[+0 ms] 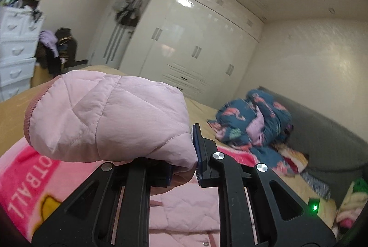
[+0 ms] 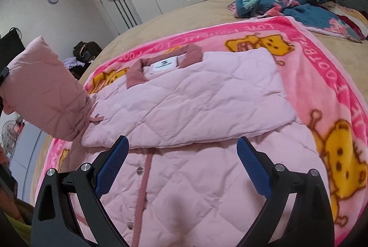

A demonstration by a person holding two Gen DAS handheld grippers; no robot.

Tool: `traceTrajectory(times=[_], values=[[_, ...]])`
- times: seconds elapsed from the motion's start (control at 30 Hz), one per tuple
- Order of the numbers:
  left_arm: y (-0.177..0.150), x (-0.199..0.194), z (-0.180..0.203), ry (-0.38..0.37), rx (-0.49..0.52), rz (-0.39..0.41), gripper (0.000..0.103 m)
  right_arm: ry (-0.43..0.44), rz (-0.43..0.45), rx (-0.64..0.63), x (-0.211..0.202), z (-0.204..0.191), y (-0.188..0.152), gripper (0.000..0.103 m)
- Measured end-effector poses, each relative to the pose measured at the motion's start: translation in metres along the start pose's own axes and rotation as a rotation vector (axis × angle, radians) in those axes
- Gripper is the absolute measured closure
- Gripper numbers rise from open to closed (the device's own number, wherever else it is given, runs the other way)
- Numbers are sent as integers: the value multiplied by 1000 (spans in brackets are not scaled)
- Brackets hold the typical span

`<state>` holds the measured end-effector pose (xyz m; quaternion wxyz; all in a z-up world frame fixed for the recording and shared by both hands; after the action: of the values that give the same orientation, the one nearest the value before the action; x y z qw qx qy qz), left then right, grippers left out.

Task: Fold large clothes
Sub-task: 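Grasp the sleeve cuff with the left tool and lift it, then fold the held sleeve across the jacket front and release with the left tool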

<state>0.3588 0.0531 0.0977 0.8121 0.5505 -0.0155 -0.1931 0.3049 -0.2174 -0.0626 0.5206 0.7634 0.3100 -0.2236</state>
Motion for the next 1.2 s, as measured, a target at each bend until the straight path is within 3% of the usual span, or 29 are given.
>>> traceTrajectory(times=[0.1, 0.3, 0.47, 0.53, 0.67, 0.77, 1.07, 1.13, 1.2], values=[[-18, 12, 22, -38, 58, -44, 95, -7, 12, 32, -5, 14, 0, 9], [-71, 38, 79, -114, 274, -141, 94, -34, 41, 91, -15, 41, 5, 9], [-133, 57, 114, -148, 504, -230, 92, -66, 67, 169, -27, 75, 8, 9], [-163, 70, 120, -143, 554, -309, 92, -79, 73, 196, -30, 86, 8, 9], [-220, 89, 123, -162, 599, -457, 91, -100, 80, 245, -34, 108, 6, 9], [-245, 91, 124, -168, 639, -511, 90, -104, 74, 272, -34, 118, 4, 9], [-269, 84, 125, -193, 676, -587, 85, -88, 64, 307, -31, 123, 0, 9], [-268, 80, 126, -204, 661, -602, 82, -88, 69, 311, -32, 124, 1, 9], [-266, 76, 130, -236, 627, -608, 71, -86, 71, 316, -33, 125, 1, 9]])
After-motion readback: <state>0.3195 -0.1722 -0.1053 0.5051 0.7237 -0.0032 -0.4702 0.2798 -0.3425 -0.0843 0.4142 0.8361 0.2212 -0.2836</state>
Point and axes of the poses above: each gripper's, at about its wrist camera, not at the fingertips, and x roughly the way its jaws point, z to its right, y to its top, the point moved 10 cm from there along x, roughly the way its jaws point
